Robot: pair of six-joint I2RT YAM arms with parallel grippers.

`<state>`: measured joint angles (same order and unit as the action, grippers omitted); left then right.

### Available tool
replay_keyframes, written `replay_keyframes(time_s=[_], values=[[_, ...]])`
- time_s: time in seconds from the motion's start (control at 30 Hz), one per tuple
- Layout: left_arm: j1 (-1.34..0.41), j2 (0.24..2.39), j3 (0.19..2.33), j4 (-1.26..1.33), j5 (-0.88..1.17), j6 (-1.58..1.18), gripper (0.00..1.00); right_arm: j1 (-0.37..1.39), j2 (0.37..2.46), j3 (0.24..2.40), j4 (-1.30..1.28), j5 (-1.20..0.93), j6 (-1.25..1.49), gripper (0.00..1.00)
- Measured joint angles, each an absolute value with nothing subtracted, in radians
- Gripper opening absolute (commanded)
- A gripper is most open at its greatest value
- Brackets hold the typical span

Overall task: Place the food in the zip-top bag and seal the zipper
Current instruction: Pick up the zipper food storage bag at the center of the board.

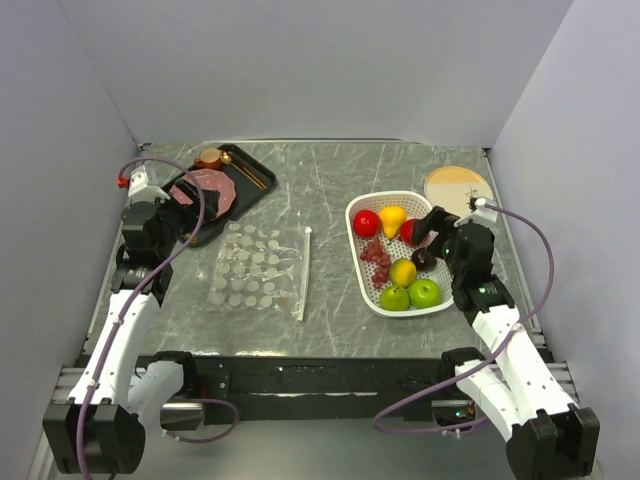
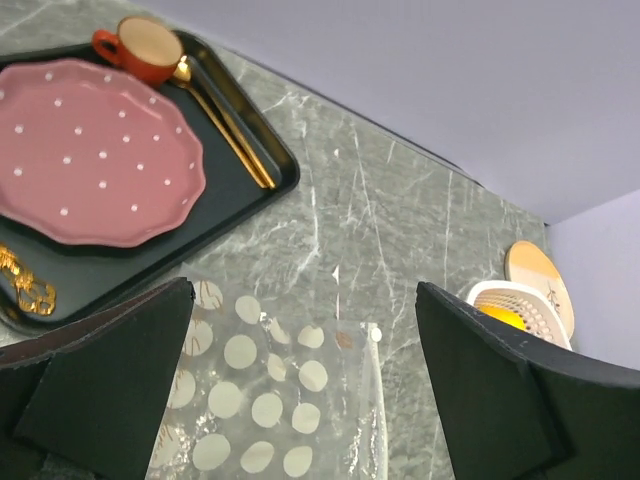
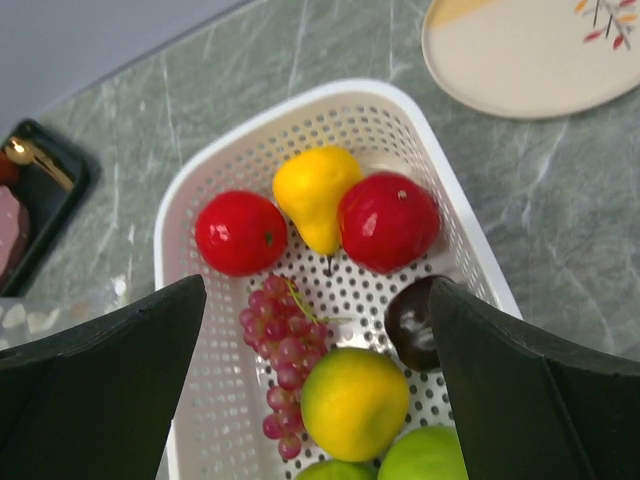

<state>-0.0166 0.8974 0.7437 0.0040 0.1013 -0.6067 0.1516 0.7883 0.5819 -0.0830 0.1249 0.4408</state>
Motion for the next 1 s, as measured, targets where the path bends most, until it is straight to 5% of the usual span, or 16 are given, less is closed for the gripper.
replay_keyframes(time_s=[0.57,1.0], values=[[0.009,1.048,0.788,-0.257,0.078,-0.721,0.99,0.151,0.842,0.627,-0.143,0.009,0.413,1.0],[-0.427,1.013,0.816,-0.432,-0.163,-0.629,0.99,0.15,0.933,0.695,-0.211,-0.072,0.403,1.0]])
